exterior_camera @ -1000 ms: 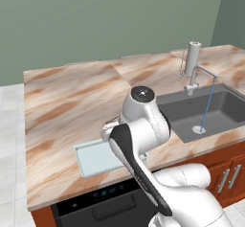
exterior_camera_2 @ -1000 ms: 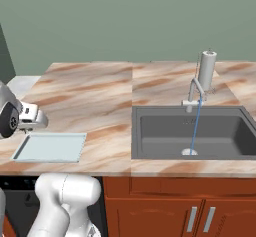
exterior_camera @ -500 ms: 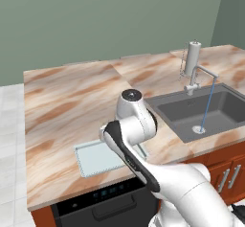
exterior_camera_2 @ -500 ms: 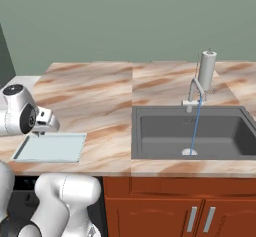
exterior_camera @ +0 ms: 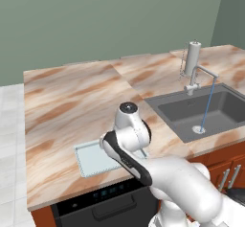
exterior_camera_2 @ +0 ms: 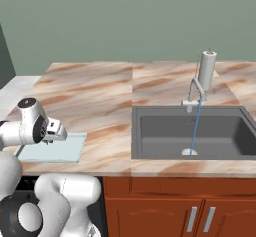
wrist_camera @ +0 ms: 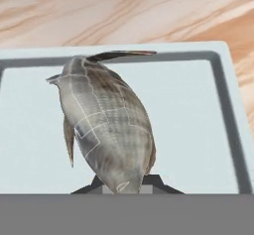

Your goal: Take the fish out of the fridge, briefly rinse it in the sink, and place it on the tray next to the sink.

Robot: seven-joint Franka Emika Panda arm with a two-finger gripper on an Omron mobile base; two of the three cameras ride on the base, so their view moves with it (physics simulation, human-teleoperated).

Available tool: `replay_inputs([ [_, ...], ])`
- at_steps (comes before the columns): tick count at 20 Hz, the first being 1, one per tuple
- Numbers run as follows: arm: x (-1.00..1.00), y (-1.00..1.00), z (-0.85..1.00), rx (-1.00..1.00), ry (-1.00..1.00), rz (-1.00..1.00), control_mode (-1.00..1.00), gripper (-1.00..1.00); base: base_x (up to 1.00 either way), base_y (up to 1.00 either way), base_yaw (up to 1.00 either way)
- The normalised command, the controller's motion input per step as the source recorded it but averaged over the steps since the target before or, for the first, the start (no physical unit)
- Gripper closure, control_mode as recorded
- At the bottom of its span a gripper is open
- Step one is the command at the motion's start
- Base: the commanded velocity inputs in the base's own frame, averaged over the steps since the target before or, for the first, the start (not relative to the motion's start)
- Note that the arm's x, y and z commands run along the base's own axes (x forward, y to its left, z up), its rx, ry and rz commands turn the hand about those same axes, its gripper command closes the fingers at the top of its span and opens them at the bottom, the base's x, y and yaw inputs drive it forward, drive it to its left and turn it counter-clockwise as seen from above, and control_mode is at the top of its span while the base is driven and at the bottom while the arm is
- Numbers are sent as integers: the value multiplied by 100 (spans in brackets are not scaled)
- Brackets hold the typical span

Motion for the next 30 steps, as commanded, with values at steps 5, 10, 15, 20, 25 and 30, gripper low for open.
replay_inputs([
  [5, 41, 0, -38, 0, 0, -1, -100, -100, 0, 0, 0],
  [10, 18, 0, -7, -1, 0, -1, -100, -100, 0, 0, 0],
  [15, 3, -3, 21, 6, -1, 0, -100, -100, 0, 0, 0],
  [20, -48, -41, 98, 14, -34, 0, -100, -100, 0, 0, 0],
  [25, -93, -79, 85, 17, -50, 0, -100, -100, 0, 0, 0],
  [30, -100, -100, 52, 20, -54, 0, -100, -100, 0, 0, 0],
])
